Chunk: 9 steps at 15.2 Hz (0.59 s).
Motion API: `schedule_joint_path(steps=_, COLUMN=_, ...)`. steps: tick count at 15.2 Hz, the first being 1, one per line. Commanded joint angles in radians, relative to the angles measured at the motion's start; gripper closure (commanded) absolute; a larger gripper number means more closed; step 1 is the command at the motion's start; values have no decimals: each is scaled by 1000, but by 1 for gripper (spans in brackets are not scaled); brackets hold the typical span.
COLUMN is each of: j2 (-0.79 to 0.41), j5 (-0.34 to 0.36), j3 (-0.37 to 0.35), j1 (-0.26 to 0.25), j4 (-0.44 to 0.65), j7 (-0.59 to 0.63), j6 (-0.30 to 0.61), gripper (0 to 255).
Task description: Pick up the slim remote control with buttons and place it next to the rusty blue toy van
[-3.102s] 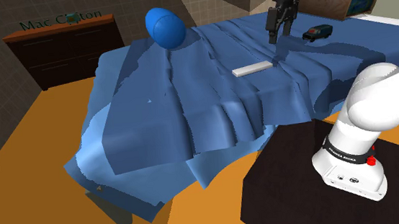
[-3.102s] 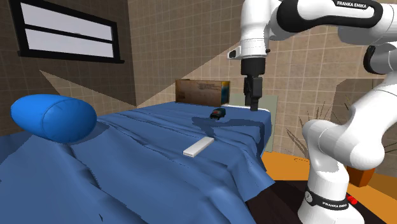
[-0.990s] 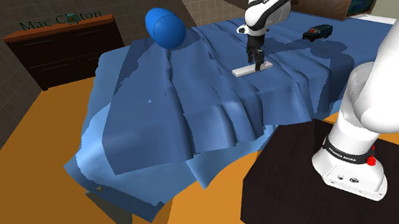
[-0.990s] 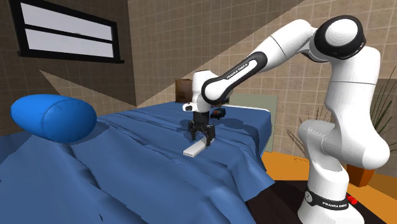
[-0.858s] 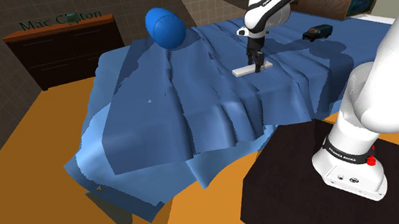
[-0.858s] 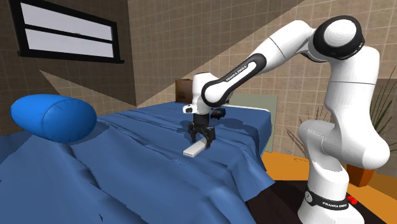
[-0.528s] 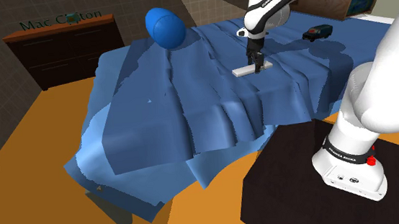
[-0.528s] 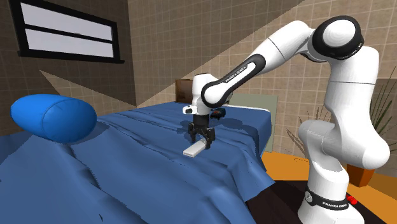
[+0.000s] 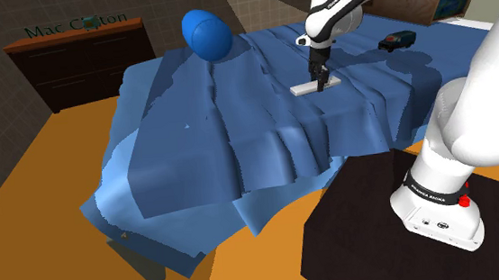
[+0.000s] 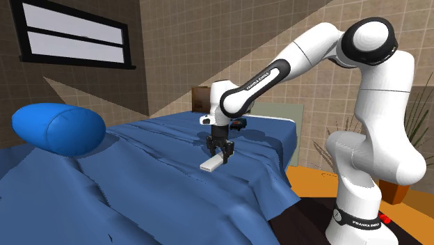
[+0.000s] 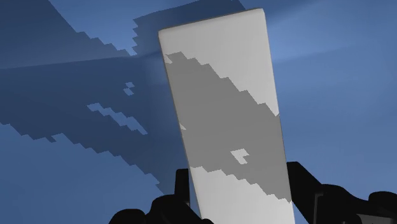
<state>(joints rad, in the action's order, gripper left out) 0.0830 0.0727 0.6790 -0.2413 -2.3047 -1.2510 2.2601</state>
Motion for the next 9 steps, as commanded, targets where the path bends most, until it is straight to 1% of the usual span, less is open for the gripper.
schedule_joint_path(steps=1, j2=-1, j5=0, j3=0, j1=0, j4=-1, j7=1, j6=0, gripper=255)
schedule_joint_path(steps=4, j2=-1, j5=0, j3=0, j1=0, j4=-1, j7=1, j6=0, gripper=255)
schedule_joint_path(steps=9, j2=43, j5=29, j3=-10, j1=2, j4=33, j7=23, j6=-71, gripper=255)
